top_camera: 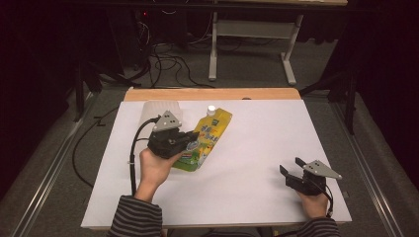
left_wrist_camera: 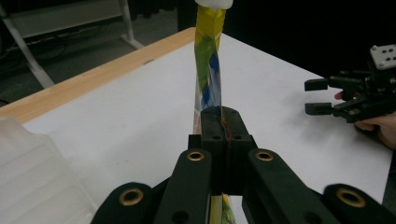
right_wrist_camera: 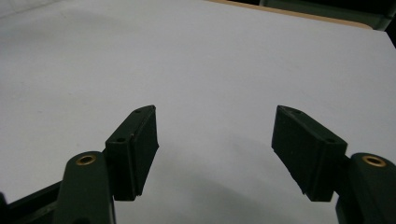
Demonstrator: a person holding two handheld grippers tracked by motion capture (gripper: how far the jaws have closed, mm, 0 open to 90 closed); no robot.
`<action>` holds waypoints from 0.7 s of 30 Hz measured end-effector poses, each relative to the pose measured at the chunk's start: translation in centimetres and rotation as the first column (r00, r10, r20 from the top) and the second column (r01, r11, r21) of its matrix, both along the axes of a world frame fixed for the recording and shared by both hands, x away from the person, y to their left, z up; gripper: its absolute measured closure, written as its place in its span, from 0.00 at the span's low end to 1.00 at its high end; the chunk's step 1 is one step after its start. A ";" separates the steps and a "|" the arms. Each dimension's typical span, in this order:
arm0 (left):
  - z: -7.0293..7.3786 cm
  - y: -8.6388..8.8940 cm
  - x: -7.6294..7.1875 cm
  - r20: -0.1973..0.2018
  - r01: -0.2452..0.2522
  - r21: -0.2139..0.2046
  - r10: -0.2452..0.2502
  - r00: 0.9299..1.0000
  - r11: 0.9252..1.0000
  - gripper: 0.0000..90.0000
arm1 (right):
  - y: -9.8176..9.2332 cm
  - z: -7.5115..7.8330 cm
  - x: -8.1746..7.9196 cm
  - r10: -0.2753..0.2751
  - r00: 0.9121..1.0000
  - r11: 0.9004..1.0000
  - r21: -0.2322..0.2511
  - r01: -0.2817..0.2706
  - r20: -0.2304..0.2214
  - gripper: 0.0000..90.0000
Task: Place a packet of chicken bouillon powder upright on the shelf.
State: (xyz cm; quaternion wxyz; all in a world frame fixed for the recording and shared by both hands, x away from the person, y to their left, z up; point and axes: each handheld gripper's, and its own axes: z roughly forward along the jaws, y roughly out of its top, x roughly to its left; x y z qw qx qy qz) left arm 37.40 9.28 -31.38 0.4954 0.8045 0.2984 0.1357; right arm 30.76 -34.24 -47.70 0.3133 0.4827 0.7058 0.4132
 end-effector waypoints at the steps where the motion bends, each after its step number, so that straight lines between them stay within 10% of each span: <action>1: 0.3 0.5 0.0 0.008 -0.014 -0.008 0.014 1.000 1.000 1.00 | 0.0 0.0 0.0 -0.003 1.000 1.000 0.004 0.003 0.003 0.36; 21: 2.9 6.7 -0.1 0.073 -0.186 0.006 0.185 0.980 0.982 1.00 | 0.0 0.0 0.0 0.007 1.000 1.000 0.000 -0.007 0.003 0.36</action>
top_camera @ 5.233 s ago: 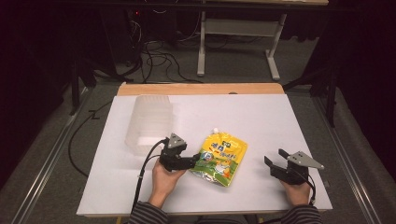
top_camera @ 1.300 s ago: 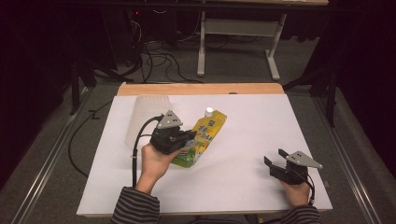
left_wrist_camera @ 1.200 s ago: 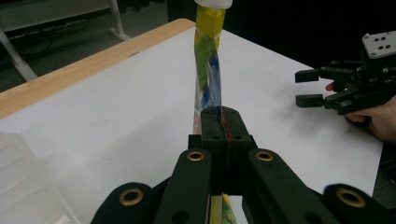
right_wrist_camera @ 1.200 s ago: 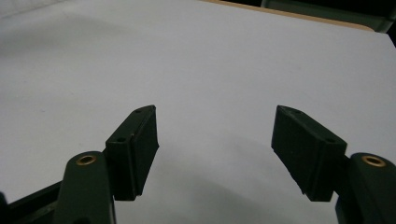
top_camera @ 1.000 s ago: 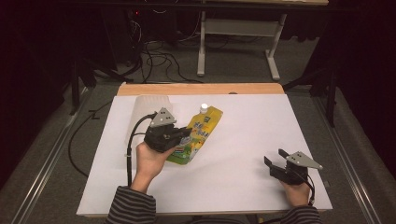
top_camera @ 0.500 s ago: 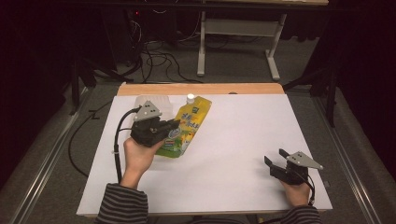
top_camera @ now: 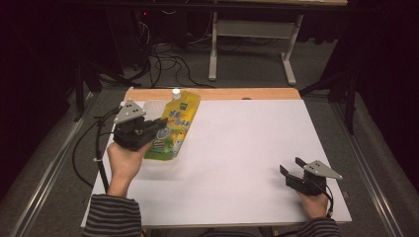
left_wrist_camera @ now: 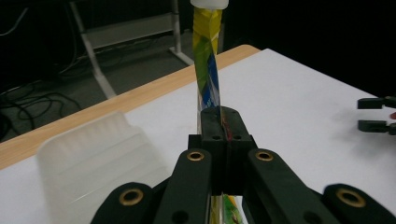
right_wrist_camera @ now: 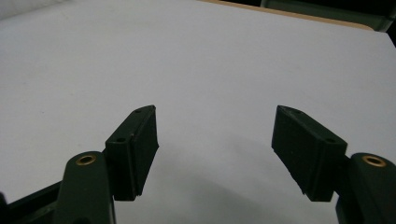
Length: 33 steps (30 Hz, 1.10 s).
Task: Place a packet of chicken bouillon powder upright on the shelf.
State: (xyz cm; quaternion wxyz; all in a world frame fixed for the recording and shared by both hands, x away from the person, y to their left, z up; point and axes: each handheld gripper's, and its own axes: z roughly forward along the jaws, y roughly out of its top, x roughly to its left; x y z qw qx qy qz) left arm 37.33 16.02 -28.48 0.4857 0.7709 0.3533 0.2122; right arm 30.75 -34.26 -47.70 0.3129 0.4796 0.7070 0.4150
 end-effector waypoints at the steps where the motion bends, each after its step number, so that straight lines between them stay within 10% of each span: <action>1: -0.1 0.8 0.1 0.011 -0.026 -0.012 0.026 1.000 1.000 1.00 | 0.0 0.0 -0.1 -0.002 1.000 1.000 0.000 0.002 0.004 0.36; 11: 0.0 1.4 1.3 0.046 -0.064 -0.036 0.066 0.997 0.997 1.00 | 0.0 0.0 -0.1 -0.009 1.000 1.000 0.005 0.009 0.007 0.36; 33: -4.9 -1.6 6.0 -0.009 -0.047 0.098 0.049 0.999 0.994 1.00 | -0.1 0.0 -0.4 -0.014 1.000 1.000 0.020 0.014 0.026 0.36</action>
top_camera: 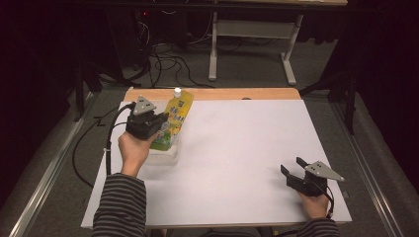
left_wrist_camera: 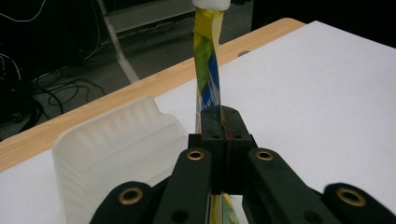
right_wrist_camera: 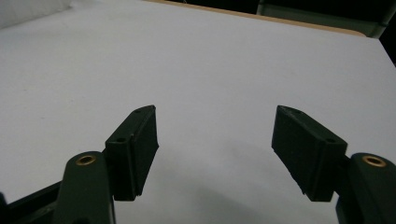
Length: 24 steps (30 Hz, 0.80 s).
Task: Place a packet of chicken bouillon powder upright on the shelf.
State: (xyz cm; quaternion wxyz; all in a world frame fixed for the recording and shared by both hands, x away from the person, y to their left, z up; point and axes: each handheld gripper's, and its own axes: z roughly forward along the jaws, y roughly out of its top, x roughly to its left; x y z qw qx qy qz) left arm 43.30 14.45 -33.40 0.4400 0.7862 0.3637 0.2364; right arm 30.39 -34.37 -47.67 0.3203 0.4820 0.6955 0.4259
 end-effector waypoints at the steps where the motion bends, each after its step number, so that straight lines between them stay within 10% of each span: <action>1: -0.2 0.0 0.1 -0.003 -0.001 -0.001 0.001 1.000 1.000 1.00 | 0.0 0.0 0.0 0.000 1.000 1.000 0.001 0.000 0.004 0.36; 24: -0.8 2.1 0.3 -0.190 -0.042 0.083 0.058 0.980 0.996 0.96 | -0.1 0.0 0.0 0.009 1.000 1.000 -0.003 -0.009 0.011 0.35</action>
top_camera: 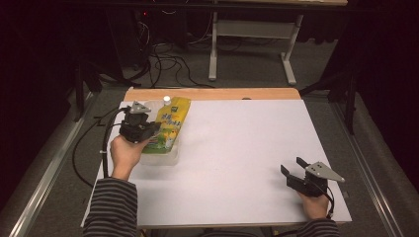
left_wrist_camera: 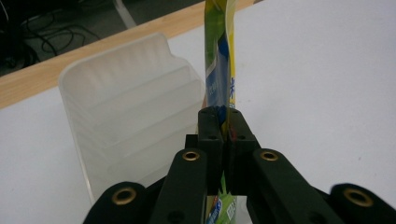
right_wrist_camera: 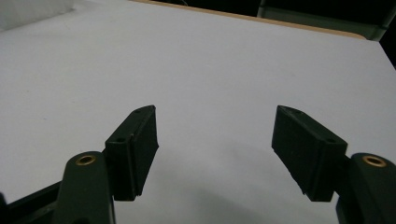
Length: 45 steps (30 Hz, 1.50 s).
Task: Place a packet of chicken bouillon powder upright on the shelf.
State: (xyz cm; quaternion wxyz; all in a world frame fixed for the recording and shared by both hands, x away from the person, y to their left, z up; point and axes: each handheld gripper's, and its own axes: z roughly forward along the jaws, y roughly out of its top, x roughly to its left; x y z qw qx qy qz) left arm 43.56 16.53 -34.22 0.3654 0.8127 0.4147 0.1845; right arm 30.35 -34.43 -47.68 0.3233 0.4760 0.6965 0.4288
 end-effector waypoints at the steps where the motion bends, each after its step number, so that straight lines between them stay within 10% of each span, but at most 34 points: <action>1: 0.0 0.0 0.1 -0.011 -0.001 0.011 0.001 1.000 1.000 0.96 | 0.0 0.0 0.0 -0.001 1.000 1.000 0.000 0.001 -0.004 0.35; 11: 0.0 -0.2 0.0 -0.025 0.023 0.015 -0.023 0.999 1.000 1.00 | 0.1 0.0 0.0 -0.002 1.000 1.000 -0.006 0.002 -0.011 0.36; 25: -1.1 -0.2 -0.6 0.136 0.037 -0.036 -0.031 0.990 0.999 1.00 | 0.1 0.0 0.2 0.001 1.000 1.000 -0.017 -0.002 -0.019 0.36; 45: -1.7 1.6 -1.4 -0.019 0.025 -0.010 -0.026 0.999 1.000 0.98 | 0.4 0.0 0.2 0.003 1.000 1.000 -0.026 -0.003 -0.022 0.36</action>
